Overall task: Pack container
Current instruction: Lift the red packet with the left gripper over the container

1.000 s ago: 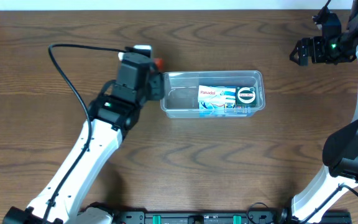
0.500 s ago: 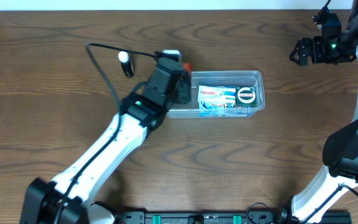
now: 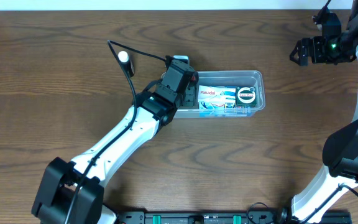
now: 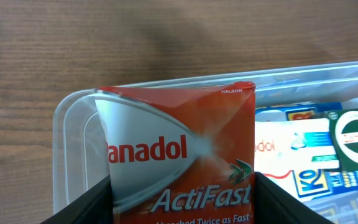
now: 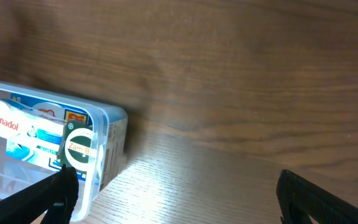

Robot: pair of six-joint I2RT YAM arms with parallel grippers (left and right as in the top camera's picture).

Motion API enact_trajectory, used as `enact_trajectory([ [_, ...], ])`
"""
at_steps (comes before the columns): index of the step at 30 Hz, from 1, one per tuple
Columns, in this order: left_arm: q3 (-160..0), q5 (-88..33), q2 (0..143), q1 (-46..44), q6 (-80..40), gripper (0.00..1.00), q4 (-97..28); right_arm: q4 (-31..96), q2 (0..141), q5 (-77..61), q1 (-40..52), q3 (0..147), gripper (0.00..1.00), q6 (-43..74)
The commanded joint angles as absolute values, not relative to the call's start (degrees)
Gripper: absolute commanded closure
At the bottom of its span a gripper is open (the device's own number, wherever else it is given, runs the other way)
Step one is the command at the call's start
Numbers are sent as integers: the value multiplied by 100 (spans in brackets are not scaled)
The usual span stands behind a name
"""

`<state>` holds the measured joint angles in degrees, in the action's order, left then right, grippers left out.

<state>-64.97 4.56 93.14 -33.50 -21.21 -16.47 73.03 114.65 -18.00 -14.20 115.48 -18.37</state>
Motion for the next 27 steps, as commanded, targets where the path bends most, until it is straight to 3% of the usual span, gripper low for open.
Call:
enact_trajectory([
  [1, -6711, 572, 9524, -3385, -2174, 37, -1656, 7306, 11465, -1820, -1461, 11649, 1, -1758],
  [27, -6711, 607, 10226, -3385, -2176, 38, -1433, 7306, 11465, -1820, -1461, 11649, 1, -1758],
])
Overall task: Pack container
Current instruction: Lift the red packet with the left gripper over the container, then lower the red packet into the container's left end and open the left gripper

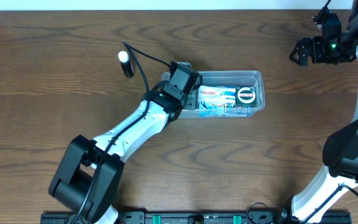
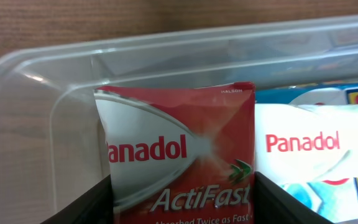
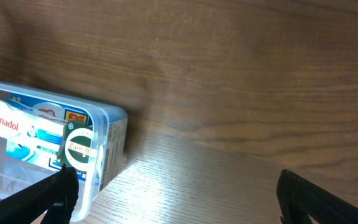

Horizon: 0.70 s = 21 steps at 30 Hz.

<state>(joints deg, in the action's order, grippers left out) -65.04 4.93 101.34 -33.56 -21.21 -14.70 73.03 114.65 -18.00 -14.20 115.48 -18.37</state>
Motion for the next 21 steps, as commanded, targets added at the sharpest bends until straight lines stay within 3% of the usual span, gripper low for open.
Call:
enact_trajectory([
  [1, -6711, 607, 10243, -3385, -2176, 38, -1428, 7306, 11465, -1820, -1461, 11649, 1, -1758],
  [21, -6711, 611, 10285, -3459, -2174, 38, -1251, 7306, 11465, -1820, -1461, 11649, 1, -1758],
])
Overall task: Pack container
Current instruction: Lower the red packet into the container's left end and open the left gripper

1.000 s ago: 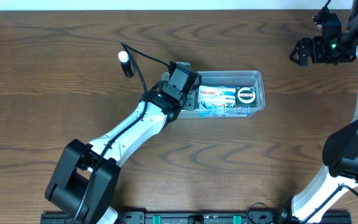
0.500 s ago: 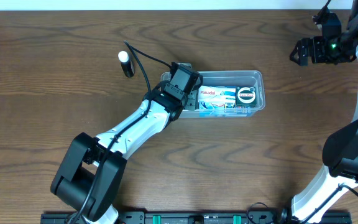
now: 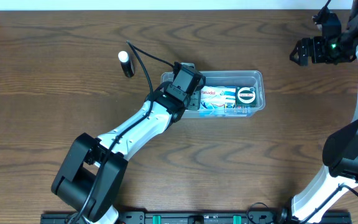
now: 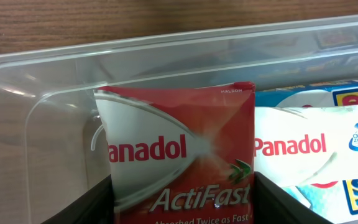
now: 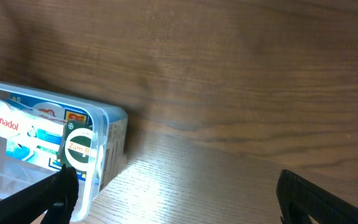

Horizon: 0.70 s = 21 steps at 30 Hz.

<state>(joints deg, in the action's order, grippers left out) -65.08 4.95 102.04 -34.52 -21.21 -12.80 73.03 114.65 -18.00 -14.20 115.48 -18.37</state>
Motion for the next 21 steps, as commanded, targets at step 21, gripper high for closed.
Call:
enact_trajectory([
  [21, -6711, 725, 10669, -3465, -2174, 38, -1210, 7306, 11465, -1820, -1461, 11649, 1, -1758],
])
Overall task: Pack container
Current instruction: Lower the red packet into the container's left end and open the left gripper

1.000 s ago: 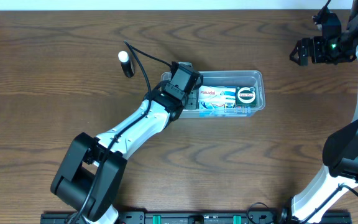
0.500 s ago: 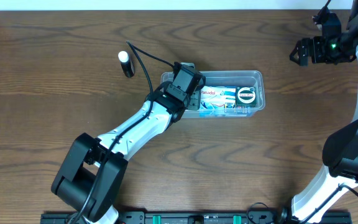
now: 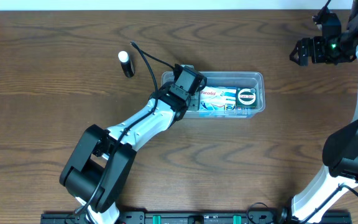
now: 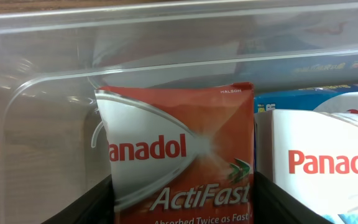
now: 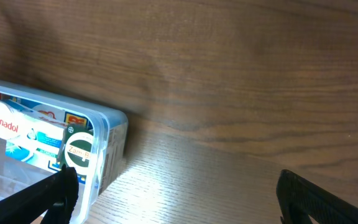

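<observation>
The clear plastic container (image 3: 258,79) lies at the table's middle. My left gripper (image 4: 182,208) is shut on a red Panadol ActiFast box (image 4: 179,155), held low inside the container's left end, beside a white Panadol box (image 4: 328,165). In the overhead view the left gripper (image 3: 188,93) sits over the container's left part. A white and blue Panadol box (image 3: 216,94) and a round green Zam-Buk tin (image 3: 247,96) lie inside. My right gripper (image 5: 173,199) stands open, high at the far right, with nothing between its fingers.
A small black tube with a white cap (image 3: 125,63) lies on the table left of the container. The right arm (image 3: 328,46) hangs at the far right edge. Bare wood surrounds the container.
My left gripper has sunk lower into the container's left end with the red box; the container wall now rises higher in the wrist view. The container shifted slightly. The right arm has not moved.
My left gripper held the red Panadol ActiFast box above the container's left end. Then it was lower, inside the rim, then beside the white Panadol box, and now it is deep in the left end. The right gripper stayed open and still.
</observation>
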Robot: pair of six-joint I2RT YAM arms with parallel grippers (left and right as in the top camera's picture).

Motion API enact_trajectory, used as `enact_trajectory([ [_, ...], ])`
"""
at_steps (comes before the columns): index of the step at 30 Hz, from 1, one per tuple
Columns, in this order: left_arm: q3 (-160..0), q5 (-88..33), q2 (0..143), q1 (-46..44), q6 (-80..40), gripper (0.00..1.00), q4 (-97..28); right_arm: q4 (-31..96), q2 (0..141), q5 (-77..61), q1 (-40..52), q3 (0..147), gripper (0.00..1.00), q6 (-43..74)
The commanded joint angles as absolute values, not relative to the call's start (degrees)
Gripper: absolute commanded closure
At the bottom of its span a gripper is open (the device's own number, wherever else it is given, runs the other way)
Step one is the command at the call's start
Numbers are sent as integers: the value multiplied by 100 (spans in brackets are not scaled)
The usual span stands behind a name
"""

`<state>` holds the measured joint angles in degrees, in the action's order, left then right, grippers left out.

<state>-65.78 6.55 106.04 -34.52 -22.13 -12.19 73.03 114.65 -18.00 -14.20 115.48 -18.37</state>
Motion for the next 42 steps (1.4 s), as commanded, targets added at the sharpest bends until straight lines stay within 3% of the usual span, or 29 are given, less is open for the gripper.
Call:
enact_trajectory([
  [1, -6711, 670, 10669, -3465, -2174, 38, -1208, 7306, 11465, -1820, -1461, 11649, 1, -1758],
  [4, -6711, 646, 10663, -3470, -2174, 36, -1208, 7306, 11465, -1820, -1461, 11649, 1, -1758],
  [8, -6711, 646, 10661, -3470, -2174, 26, -1208, 7306, 11465, -1820, -1461, 11649, 1, -1758],
  [25, -6713, 676, 10291, -3468, -1997, 27, -1376, 7306, 11465, -1820, -1461, 11649, 1, -1758],
  [27, -6713, 709, 10239, -3468, -1999, 32, -1466, 7308, 11465, -1822, -1461, 11649, 1, -1761],
  [35, -6713, 1015, 10221, -3277, -2001, 76, -1796, 7306, 11465, -1820, -1461, 11649, 1, -1758],
  [42, -6711, 1013, 10224, -3033, -2005, 81, -1922, 7306, 11465, -1820, -1461, 11649, 1, -1758],
])
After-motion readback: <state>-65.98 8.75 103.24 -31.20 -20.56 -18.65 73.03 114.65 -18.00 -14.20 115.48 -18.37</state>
